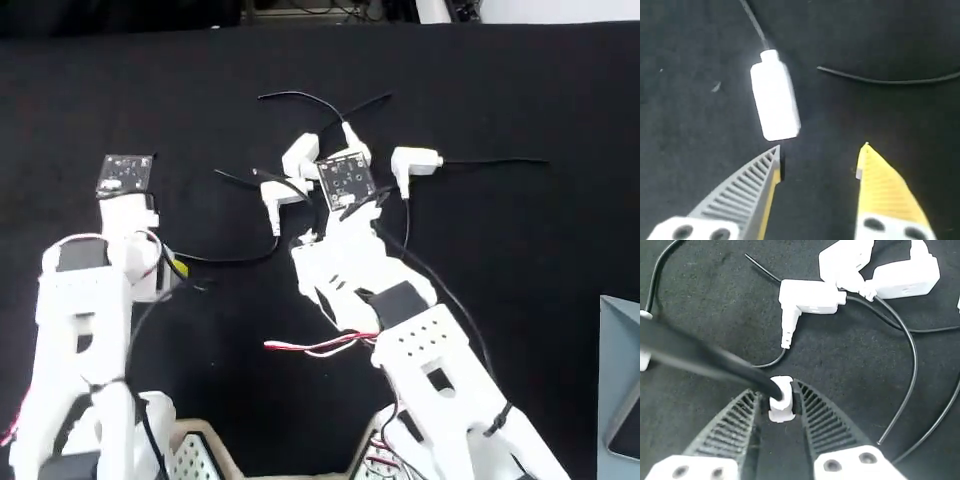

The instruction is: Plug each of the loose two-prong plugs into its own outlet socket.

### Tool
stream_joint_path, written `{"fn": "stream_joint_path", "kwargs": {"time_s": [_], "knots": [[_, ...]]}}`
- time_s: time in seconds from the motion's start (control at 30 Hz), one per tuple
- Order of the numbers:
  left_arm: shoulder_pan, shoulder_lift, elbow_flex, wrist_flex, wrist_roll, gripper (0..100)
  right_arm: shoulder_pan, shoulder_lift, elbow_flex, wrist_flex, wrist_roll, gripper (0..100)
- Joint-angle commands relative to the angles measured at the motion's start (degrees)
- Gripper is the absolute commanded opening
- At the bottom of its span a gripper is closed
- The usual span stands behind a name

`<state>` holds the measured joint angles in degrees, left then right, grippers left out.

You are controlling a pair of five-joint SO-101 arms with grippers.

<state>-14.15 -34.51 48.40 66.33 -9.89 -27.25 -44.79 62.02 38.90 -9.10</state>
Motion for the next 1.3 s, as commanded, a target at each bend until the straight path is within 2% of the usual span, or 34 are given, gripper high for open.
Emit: {"fn": "stream_joint_path", "kwargs": {"time_s": [0.0,0.43,0.83,1.03,1.27], "knots": [[-3.12,6.68,-5.32,0.26,-3.6,25,0.79,-0.4,0.31,-1.14,2.64,1.4],[-2.95,12.13,-7.52,-0.18,-14.68,25,0.79,-0.4,0.92,-1.93,2.9,1.3],[-2.68,12.48,-14.02,0.18,-14.77,25,0.53,-0.4,1.01,-1.93,2.9,1.3],[-2.59,12.48,-13.32,2.2,-14.77,25,0.35,-0.4,1.1,-1.85,2.9,1.4],[-4.44,12.57,-12.18,2.02,-14.68,25,-4.22,-0.75,2.51,-1.85,2.99,1.4]]}}
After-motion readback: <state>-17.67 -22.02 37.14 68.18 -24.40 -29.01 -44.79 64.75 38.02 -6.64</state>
